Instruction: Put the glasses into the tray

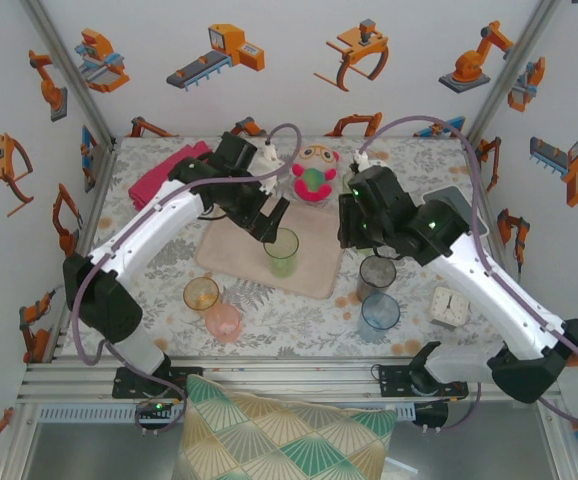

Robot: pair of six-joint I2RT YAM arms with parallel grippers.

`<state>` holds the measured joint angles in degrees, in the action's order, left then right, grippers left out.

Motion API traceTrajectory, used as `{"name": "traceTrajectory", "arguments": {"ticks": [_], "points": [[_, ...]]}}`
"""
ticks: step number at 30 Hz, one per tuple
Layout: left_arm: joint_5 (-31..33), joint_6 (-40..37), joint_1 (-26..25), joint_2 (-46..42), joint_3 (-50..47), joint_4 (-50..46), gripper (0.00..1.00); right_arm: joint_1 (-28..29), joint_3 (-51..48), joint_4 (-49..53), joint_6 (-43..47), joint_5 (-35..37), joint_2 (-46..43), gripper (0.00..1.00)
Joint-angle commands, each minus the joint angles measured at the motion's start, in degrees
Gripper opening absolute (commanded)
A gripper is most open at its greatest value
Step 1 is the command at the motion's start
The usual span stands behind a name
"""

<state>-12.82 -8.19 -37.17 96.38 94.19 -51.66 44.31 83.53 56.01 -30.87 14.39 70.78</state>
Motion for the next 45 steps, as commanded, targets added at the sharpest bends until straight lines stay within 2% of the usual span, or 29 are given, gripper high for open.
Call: {"name": "traceTrajectory", "arguments": {"ticks": [1, 10, 11, 25, 29, 30, 38, 40, 45], "points": [[1.72, -0.43, -0.84, 1.87, 1.27, 1.51, 0.92, -0.24, -2.92, 1.38, -3.13, 2.13, -1.99, 0.45], [2.20, 1.09, -1.66, 4.70, -0.06, 3.98, 0.85, -0.19, -7.53, -0.59, -4.76, 2.13, -4.51, 0.46], [2.26, 1.06, -1.75, 5.16, 0.01, 3.94, 0.82, -0.22, -7.84, -0.79, -4.79, 2.04, -4.54, 0.46], [4.38, 1.45, -2.50, 8.95, -0.77, 5.15, 0.72, -0.25, -9.07, -2.22, -4.93, 3.16, -6.31, 0.46], [5.39, 1.17, -2.54, 9.33, -1.27, 5.25, 0.65, -0.30, -9.35, -2.57, -4.97, 3.43, -6.75, 0.46], [5.43, 1.10, -2.51, 9.38, -1.44, 5.24, 0.60, -0.26, -9.43, -2.64, -4.98, 3.41, -6.80, 0.46], [6.32, 0.97, -2.75, 9.97, -1.39, 5.25, 0.51, -0.24, -9.92, -2.67, -4.83, 3.81, -7.06, 0.46], [6.07, 0.98, -2.73, 10.11, -1.30, 5.21, 0.44, -0.28, -10.09, -2.69, -4.73, 3.94, -7.09, 0.46], [6.25, 1.07, -2.95, 10.11, -1.25, 5.16, 0.40, -0.26, -10.44, -2.76, -4.74, 4.22, -7.33, 0.46]]}}
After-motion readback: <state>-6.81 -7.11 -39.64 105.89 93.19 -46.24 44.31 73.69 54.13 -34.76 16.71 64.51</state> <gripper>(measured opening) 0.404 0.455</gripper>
